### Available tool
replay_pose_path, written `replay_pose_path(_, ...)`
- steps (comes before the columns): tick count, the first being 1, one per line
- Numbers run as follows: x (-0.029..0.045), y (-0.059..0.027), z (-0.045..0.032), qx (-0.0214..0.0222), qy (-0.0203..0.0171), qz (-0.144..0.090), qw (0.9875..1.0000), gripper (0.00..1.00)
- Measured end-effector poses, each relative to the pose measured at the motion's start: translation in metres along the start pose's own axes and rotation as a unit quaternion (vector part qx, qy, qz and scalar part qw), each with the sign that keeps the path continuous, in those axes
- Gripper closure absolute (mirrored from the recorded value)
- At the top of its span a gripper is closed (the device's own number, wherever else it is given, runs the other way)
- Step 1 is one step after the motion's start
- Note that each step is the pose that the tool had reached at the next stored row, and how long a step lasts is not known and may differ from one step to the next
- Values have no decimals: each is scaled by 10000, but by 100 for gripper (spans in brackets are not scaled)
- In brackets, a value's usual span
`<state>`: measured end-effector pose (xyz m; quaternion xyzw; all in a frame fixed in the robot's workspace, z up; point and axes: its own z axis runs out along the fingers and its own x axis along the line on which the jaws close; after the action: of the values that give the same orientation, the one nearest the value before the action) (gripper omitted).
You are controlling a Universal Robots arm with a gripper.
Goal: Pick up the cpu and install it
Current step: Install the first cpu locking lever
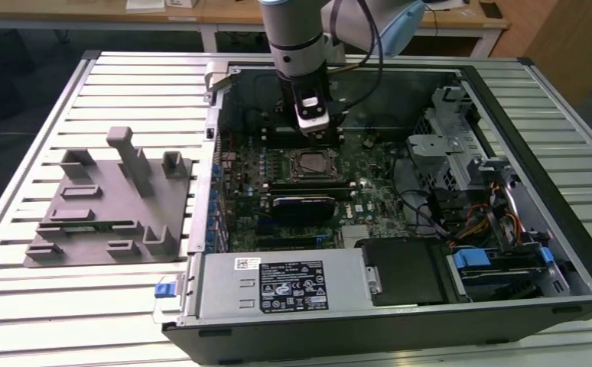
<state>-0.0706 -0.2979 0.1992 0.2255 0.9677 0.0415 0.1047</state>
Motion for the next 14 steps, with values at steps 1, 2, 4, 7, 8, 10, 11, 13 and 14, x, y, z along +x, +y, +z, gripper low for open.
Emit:
replay_pose_path(1,1,1,1,-3,2,-13,10000,89)
replay_pose_path(2,1,1,2,-8,5,-37,10000,89)
replay_pose_path(4,2,1,6,-20,14,-119,9999,89)
replay_pose_path(7,4,0,16,-31,24,-261,9997,89)
replay_pose_path(8,5,-1,20,-30,26,-302,9995,89)
replay_pose_path(10,5,-1,26,-16,22,-355,9994,89)
replay_pose_path(11,6,-2,29,-6,18,-372,9993,89)
replay_pose_path(13,7,-3,35,18,9,-398,9992,89)
replay_pose_path(14,8,-3,38,31,3,-410,9992,89)
